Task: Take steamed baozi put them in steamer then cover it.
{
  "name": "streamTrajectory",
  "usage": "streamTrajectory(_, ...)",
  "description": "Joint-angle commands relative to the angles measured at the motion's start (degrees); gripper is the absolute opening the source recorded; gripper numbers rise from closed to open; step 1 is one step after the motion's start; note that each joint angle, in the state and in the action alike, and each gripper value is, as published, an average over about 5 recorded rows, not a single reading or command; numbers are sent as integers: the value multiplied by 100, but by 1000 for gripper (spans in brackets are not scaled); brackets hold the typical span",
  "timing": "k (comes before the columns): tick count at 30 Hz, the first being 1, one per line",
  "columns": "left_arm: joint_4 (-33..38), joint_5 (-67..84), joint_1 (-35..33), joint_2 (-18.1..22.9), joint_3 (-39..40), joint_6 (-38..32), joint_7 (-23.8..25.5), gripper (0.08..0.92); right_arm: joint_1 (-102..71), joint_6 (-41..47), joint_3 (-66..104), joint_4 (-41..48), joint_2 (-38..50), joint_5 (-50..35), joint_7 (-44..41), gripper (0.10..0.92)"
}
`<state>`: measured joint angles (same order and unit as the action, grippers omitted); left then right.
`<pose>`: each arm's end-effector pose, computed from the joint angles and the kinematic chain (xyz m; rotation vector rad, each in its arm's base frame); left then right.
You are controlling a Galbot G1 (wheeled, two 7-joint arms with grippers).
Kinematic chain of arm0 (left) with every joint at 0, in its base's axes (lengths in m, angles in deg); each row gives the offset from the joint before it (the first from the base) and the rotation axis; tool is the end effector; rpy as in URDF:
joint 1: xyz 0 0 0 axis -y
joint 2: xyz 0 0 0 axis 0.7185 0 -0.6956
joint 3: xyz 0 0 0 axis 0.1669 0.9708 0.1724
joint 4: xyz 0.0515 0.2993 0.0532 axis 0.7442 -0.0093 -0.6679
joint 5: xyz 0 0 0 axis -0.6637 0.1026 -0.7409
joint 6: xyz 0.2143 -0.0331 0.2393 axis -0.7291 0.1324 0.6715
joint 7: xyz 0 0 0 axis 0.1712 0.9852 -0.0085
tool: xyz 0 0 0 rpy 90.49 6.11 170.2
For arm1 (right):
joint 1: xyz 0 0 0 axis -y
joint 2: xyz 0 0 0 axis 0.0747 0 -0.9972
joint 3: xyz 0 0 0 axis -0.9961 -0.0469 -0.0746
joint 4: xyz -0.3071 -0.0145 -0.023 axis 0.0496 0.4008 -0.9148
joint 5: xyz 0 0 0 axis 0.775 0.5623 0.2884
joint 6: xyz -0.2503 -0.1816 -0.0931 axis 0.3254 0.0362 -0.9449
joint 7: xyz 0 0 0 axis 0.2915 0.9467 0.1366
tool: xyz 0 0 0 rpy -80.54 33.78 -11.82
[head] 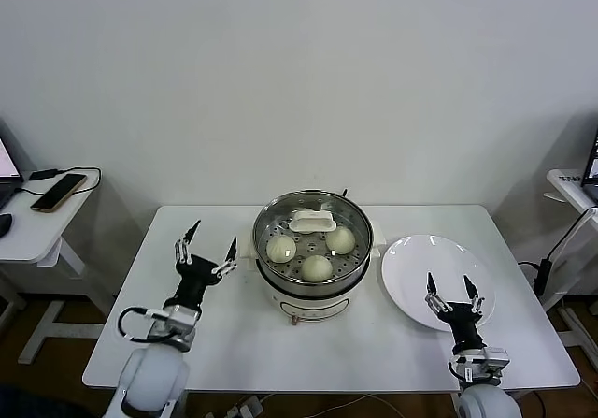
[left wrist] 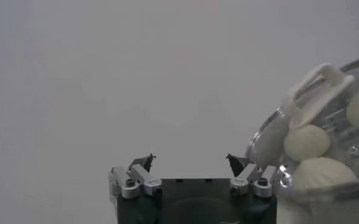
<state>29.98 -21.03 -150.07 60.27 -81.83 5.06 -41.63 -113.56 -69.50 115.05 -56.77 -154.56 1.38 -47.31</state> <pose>0.2428 0.0214 -0.2558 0.2294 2.9823 0.7299 0.2147 -0.1228 -0.3637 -0.1524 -3.1261 -0.0551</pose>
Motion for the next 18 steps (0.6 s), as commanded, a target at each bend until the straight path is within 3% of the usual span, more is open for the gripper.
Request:
streamTrajectory(1, -917, 1645, -544, -61, -579, -1521, -74, 823, -269, 29, 68, -123, 14, -52, -33, 823)
streamTrajectory(18, -1251, 1401, -783, 14, -502, -1887, -78, 823, -630, -138, 200, -209, -115, 74, -81, 823)
